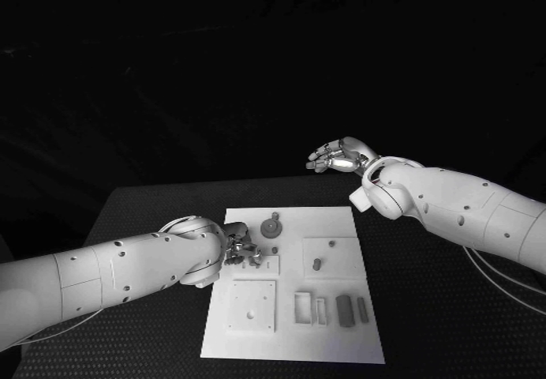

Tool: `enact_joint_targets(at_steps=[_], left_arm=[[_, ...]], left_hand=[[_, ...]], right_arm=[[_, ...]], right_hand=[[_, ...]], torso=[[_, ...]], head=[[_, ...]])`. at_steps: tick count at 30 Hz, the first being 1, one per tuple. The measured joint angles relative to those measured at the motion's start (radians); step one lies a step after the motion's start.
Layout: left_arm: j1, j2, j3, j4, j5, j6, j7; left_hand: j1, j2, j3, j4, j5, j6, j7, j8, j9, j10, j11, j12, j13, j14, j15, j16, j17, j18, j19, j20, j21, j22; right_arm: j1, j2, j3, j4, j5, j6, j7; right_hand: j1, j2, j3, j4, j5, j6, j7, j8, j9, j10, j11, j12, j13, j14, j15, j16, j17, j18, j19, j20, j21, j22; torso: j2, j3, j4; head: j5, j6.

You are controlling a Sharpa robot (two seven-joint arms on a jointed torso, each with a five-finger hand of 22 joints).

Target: Assemble the parts on the task board

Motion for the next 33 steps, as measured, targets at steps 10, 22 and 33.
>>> enact_joint_targets(at_steps=[10, 22, 33], left_arm=[[-0.004, 0.004, 0.000, -0.012, -0.015, 0.000, 0.000], [-0.006, 0.005, 0.001, -0.017, -0.027, 0.000, 0.001], [-0.006, 0.006, 0.001, -0.012, -0.028, 0.003, 0.002]], left_hand=[[0.000, 0.000, -0.001, 0.001, -0.003, 0.000, 0.000, 0.000, 0.001, 0.000, 0.000, 0.000, 0.000, -0.001, -0.003, 0.000, -0.001, 0.000, 0.000, 0.000, 0.000, 0.000], [0.001, 0.001, -0.002, 0.000, -0.004, 0.000, 0.000, -0.002, 0.013, 0.000, 0.000, 0.000, -0.001, 0.000, -0.004, 0.000, -0.002, 0.000, 0.000, 0.000, 0.000, 0.000], [0.001, 0.000, 0.002, 0.000, -0.008, 0.000, 0.000, 0.001, 0.013, 0.000, 0.000, 0.000, -0.002, 0.001, -0.005, 0.004, -0.005, 0.000, 0.000, 0.000, 0.000, 0.000]], right_arm=[[0.000, 0.002, 0.000, 0.000, 0.000, 0.000, 0.000], [0.000, 0.003, 0.000, -0.001, 0.000, 0.000, 0.000], [-0.001, 0.004, 0.000, -0.001, 0.000, 0.000, 0.000]], right_hand=[[0.000, 0.000, -0.002, 0.002, 0.000, 0.000, 0.000, 0.000, -0.001, 0.000, 0.000, 0.000, -0.001, 0.000, 0.000, 0.000, -0.002, 0.000, 0.000, 0.000, -0.004, 0.000], [0.000, 0.000, -0.003, 0.003, 0.000, 0.000, 0.000, 0.000, -0.002, 0.000, 0.000, -0.004, -0.002, 0.000, 0.000, 0.000, -0.004, 0.000, 0.000, 0.000, -0.004, 0.000], [0.000, 0.000, -0.003, 0.003, 0.000, 0.000, 0.000, 0.000, -0.003, 0.000, 0.000, -0.004, -0.002, 0.000, 0.000, 0.000, -0.005, 0.000, 0.000, 0.000, -0.008, 0.001]], torso=[[0.000, 0.0003, -0.0004], [0.000, -0.0001, -0.0005], [0.000, -0.0001, -0.0002]], head=[[0.001, 0.002], [0.002, 0.000], [0.001, -0.004]])
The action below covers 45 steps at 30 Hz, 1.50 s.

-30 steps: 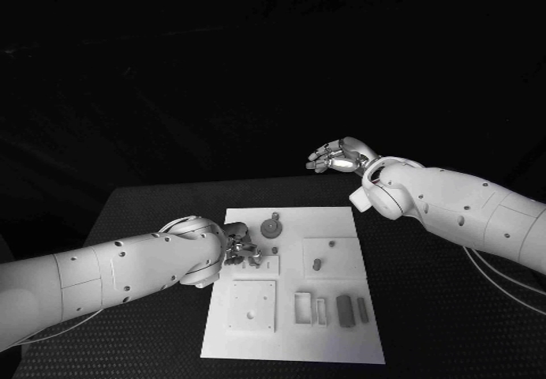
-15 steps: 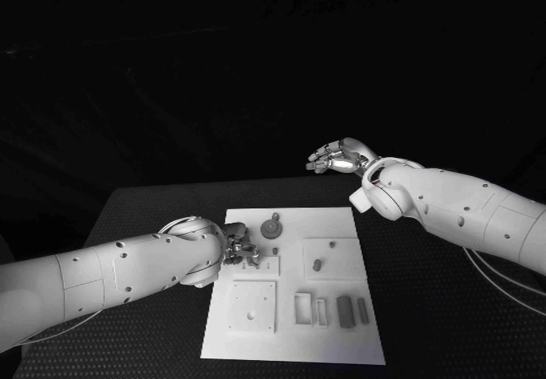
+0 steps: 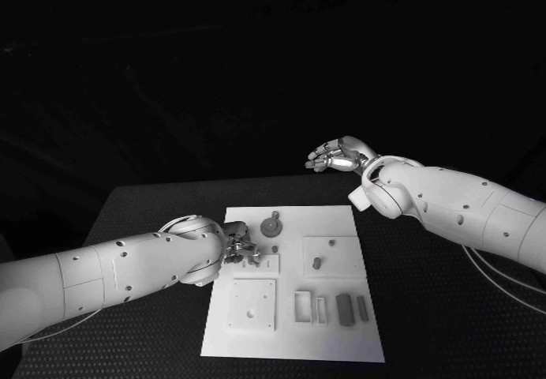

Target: Assemble the parts on the task board

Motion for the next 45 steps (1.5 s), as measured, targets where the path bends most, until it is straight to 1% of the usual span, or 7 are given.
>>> enact_joint_targets(at_steps=[5, 9, 13, 21, 24, 36, 45], left_arm=[[-0.002, 0.004, -0.001, 0.005, 0.000, 0.002, 0.000], [-0.002, 0.004, -0.001, 0.006, 0.000, 0.002, 0.000], [-0.002, 0.004, 0.000, 0.005, 0.000, 0.002, 0.000], [-0.002, 0.003, 0.000, 0.005, -0.001, 0.003, 0.000], [-0.002, 0.003, 0.000, 0.005, -0.001, 0.003, 0.000], [-0.003, 0.001, 0.000, 0.003, -0.002, 0.006, 0.000], [-0.005, 0.003, 0.002, 0.000, -0.003, 0.008, 0.000]], left_hand=[[-0.001, -0.001, 0.000, 0.000, 0.000, 0.000, 0.000, -0.001, 0.000, 0.000, 0.000, 0.000, 0.000, 0.000, 0.000, 0.000, 0.000, 0.000, 0.000, 0.000, 0.000, 0.000], [-0.001, -0.001, 0.000, 0.000, -0.004, 0.000, 0.000, -0.002, 0.000, 0.000, 0.000, 0.000, -0.001, 0.001, 0.001, 0.000, -0.001, 0.000, 0.000, 0.000, 0.000, 0.000], [-0.004, -0.004, 0.000, 0.000, -0.004, 0.000, 0.000, 0.002, 0.000, 0.000, 0.000, 0.000, -0.001, 0.002, 0.001, 0.000, -0.001, 0.000, 0.000, 0.000, 0.000, 0.000], [-0.005, -0.005, 0.000, 0.000, -0.004, 0.000, 0.000, 0.003, 0.000, 0.000, 0.000, 0.000, -0.001, 0.002, 0.002, 0.000, -0.002, 0.000, 0.000, 0.000, 0.000, 0.000], [-0.005, -0.005, -0.001, 0.000, -0.005, 0.000, 0.000, 0.003, 0.001, 0.000, 0.000, 0.000, -0.001, 0.002, 0.002, 0.000, -0.002, 0.000, 0.000, 0.000, 0.000, 0.000], [-0.003, -0.003, 0.000, 0.001, -0.010, 0.000, 0.000, 0.002, 0.001, 0.000, 0.000, 0.000, -0.002, 0.000, -0.001, 0.000, -0.004, 0.000, 0.000, 0.000, 0.000, 0.000], [-0.003, -0.003, 0.002, 0.002, -0.006, 0.000, 0.000, 0.001, 0.005, 0.000, 0.000, 0.000, -0.003, 0.000, -0.001, 0.004, -0.005, 0.000, 0.000, 0.000, 0.000, 0.001]], right_arm=[[0.000, 0.001, 0.000, 0.001, 0.000, 0.000, 0.000], [-0.001, 0.001, 0.000, 0.000, 0.000, 0.000, 0.000], [-0.001, 0.002, 0.000, 0.000, 0.000, 0.001, 0.000], [-0.001, 0.002, 0.000, 0.000, 0.000, 0.001, 0.000], [-0.001, 0.002, 0.000, 0.000, 0.000, 0.001, 0.000], [-0.002, 0.001, 0.000, 0.000, 0.000, 0.002, 0.000], [-0.003, 0.001, 0.000, 0.001, 0.000, 0.003, 0.000]], right_hand=[[0.000, 0.000, 0.000, 0.000, 0.000, 0.000, 0.000, 0.000, 0.000, 0.000, 0.000, 0.000, -0.001, 0.000, 0.000, 0.000, -0.001, 0.000, 0.000, 0.000, 0.000, 0.000], [0.000, 0.000, 0.000, 0.000, 0.000, 0.000, 0.000, 0.000, 0.000, 0.000, 0.000, -0.004, -0.001, 0.000, 0.000, 0.000, -0.001, 0.000, 0.000, 0.000, 0.000, 0.000], [0.000, 0.000, 0.000, 0.000, 0.004, 0.000, 0.000, 0.000, -0.001, 0.000, 0.000, -0.004, -0.001, 0.000, 0.000, 0.000, -0.002, 0.000, 0.000, 0.000, 0.000, 0.001], [0.000, 0.000, -0.003, 0.003, 0.004, 0.000, 0.000, 0.000, -0.001, 0.000, 0.000, -0.004, -0.002, 0.000, 0.000, 0.000, -0.003, 0.000, 0.000, 0.000, 0.000, 0.001], [0.000, 0.000, -0.003, 0.003, 0.004, 0.000, 0.000, 0.000, -0.001, 0.004, -0.004, -0.004, -0.002, 0.000, 0.000, 0.000, -0.003, 0.000, 0.000, 0.000, 0.000, 0.001], [0.000, 0.000, -0.003, 0.003, 0.004, 0.000, 0.000, 0.000, -0.002, 0.004, -0.004, -0.008, -0.002, 0.000, 0.000, -0.004, -0.005, 0.000, 0.000, 0.000, -0.004, 0.002], [0.000, 0.000, -0.003, 0.003, 0.004, 0.000, 0.000, 0.000, -0.003, 0.004, -0.004, -0.008, -0.003, 0.000, 0.000, -0.004, -0.005, 0.000, 0.000, 0.000, -0.004, 0.002]], torso=[[0.000, 0.0001, -0.0001], [0.000, 0.0003, -0.0001], [0.000, 0.0003, -0.0004], [0.000, 0.0004, -0.0002], [0.000, 0.0004, 0.0000], [0.000, 0.0001, 0.0002], [0.000, -0.0002, -0.0002]], head=[[0.000, 0.000], [0.000, 0.004], [0.002, 0.004], [0.005, 0.003], [0.005, 0.003], [0.006, -0.001], [0.009, -0.002]])
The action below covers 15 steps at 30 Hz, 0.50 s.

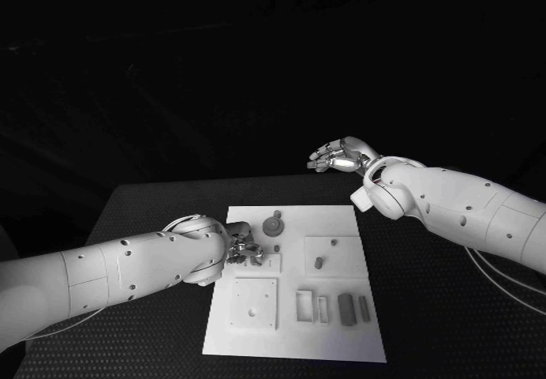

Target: Assemble the parts on the task board

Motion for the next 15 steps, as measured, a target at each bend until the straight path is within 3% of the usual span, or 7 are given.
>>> enact_joint_targets(at_steps=[15], left_arm=[[0.000, 0.001, 0.002, -0.002, -0.007, 0.008, 0.001]], left_hand=[[0.000, 0.000, -0.001, 0.001, 0.000, 0.004, -0.004, 0.003, -0.005, 0.002, -0.002, 0.001, -0.001, 0.000, 0.000, 0.004, -0.004, 0.000, 0.000, 0.000, 0.000, 0.000]], right_arm=[[0.000, -0.001, 0.000, 0.001, 0.000, 0.002, 0.000]], right_hand=[[0.000, 0.000, 0.000, 0.000, 0.000, 0.000, 0.000, 0.000, 0.000, 0.000, 0.000, 0.000, 0.000, 0.000, 0.000, 0.000, -0.001, 0.000, 0.000, 0.000, 0.000, 0.001]], torso=[[0.000, 0.0005, 0.0002]], head=[[-0.002, -0.004]])
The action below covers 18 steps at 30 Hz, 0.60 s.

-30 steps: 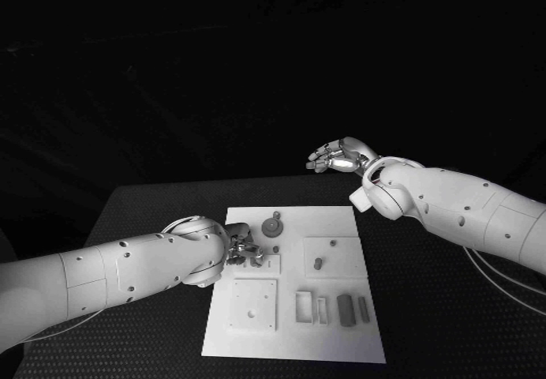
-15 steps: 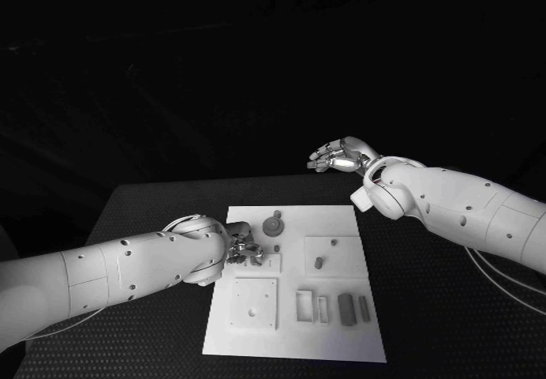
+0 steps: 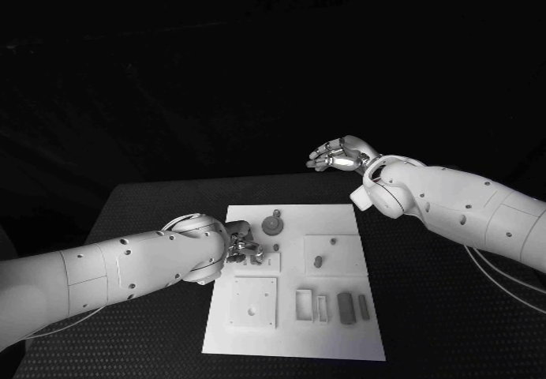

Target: Assemble the parts on the task board

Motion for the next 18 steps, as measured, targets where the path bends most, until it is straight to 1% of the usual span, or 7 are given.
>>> enact_joint_targets(at_steps=[3, 13, 18], left_arm=[[0.000, 0.000, 0.000, 0.001, -0.008, 0.003, 0.000], [0.000, 0.000, 0.000, 0.005, -0.036, 0.010, -0.001], [-0.001, 0.001, 0.000, 0.007, -0.054, 0.012, -0.001]], left_hand=[[0.000, 0.000, 0.000, 0.000, -0.002, 0.000, 0.000, 0.006, 0.000, 0.002, -0.002, 0.005, 0.000, 0.000, 0.000, 0.000, -0.001, 0.000, 0.000, 0.000, 0.000, 0.000], [0.000, 0.000, -0.004, 0.008, -0.002, 0.000, 0.000, 0.015, 0.006, 0.002, -0.002, 0.010, 0.000, 0.001, 0.001, 0.011, -0.005, 0.000, 0.000, 0.000, 0.000, 0.000], [-0.002, 0.001, -0.006, 0.013, -0.004, 0.000, 0.000, 0.016, 0.008, 0.002, -0.002, 0.016, 0.000, 0.002, 0.002, 0.016, -0.006, 0.000, 0.000, 0.000, 0.000, 0.000]], right_arm=[[0.000, 0.000, 0.000, 0.002, 0.000, 0.000, 0.000], [0.000, 0.000, 0.000, 0.001, 0.000, 0.000, 0.000], [0.000, 0.000, 0.000, 0.001, 0.000, 0.000, 0.000]], right_hand=[[0.000, 0.000, 0.000, 0.000, 0.000, 0.000, 0.000, 0.000, -0.001, 0.000, 0.000, -0.004, 0.000, -0.004, 0.004, 0.000, -0.001, 0.000, 0.000, 0.000, -0.003, 0.000], [0.000, 0.000, 0.000, 0.000, 0.004, 0.000, 0.000, 0.000, -0.002, 0.000, 0.000, -0.005, -0.001, -0.004, 0.004, 0.000, -0.003, 0.000, 0.000, 0.000, -0.004, 0.001], [0.000, 0.000, 0.000, 0.000, 0.004, 0.000, 0.000, 0.000, -0.003, 0.000, 0.000, -0.009, -0.002, -0.007, 0.006, 0.000, -0.005, 0.000, -0.003, 0.003, -0.008, 0.001]], torso=[[0.000, 0.0001, -0.0001], [0.000, 0.0005, -0.0008], [0.000, 0.0006, -0.0004]], head=[[0.000, -0.001], [0.001, -0.005], [-0.002, -0.006]])
